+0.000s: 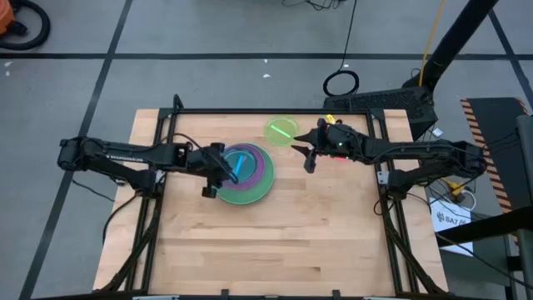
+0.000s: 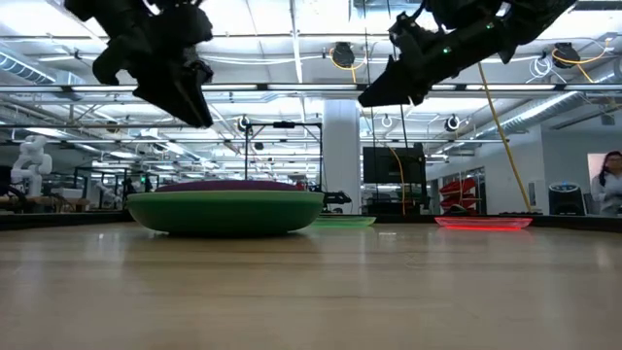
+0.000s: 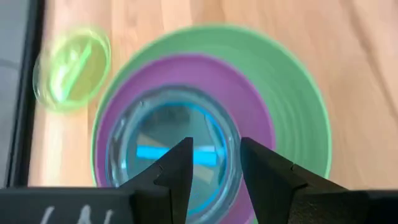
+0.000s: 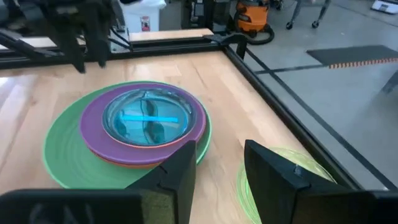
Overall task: Stack plastic plates
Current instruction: Stack the transparent green plate on top of the transparent blue plate
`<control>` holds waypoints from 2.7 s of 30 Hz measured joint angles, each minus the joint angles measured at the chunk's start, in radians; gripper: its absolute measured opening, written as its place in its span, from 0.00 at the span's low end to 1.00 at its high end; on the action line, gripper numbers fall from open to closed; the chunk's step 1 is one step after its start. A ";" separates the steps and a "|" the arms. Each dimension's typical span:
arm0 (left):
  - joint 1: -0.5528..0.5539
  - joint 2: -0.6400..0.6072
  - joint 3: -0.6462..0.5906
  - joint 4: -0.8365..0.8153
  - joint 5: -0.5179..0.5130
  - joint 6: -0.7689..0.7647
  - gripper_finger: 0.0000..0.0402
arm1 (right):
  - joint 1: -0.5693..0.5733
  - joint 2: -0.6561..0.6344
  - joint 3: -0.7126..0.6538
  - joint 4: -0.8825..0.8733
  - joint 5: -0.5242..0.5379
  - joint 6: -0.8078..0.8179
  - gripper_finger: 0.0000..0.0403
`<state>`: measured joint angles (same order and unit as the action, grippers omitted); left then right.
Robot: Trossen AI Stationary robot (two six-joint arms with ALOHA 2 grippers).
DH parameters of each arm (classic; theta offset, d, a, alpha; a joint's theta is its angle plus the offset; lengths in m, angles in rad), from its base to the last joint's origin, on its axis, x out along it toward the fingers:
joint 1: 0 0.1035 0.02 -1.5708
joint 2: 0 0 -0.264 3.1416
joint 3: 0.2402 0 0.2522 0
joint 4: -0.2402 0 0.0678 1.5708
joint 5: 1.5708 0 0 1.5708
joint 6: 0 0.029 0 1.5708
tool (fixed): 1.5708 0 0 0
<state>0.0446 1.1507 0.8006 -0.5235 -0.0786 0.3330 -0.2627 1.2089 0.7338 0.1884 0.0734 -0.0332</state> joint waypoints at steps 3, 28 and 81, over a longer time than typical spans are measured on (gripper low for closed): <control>0.043 -0.090 -0.065 0.080 0.025 0.030 0.35 | 0.016 0.056 0.039 -0.026 0.012 0.021 0.32; 0.250 -0.342 -0.106 0.051 -0.030 0.019 0.35 | -0.262 0.596 0.682 -0.808 -0.037 0.471 0.32; 0.250 -0.341 -0.106 0.056 -0.029 0.026 0.35 | -0.418 0.793 0.609 -0.553 -0.153 0.485 0.14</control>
<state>0.2947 0.8093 0.6945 -0.4671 -0.1074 0.3588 -0.6812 2.0020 1.3426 -0.3645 -0.0792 0.4515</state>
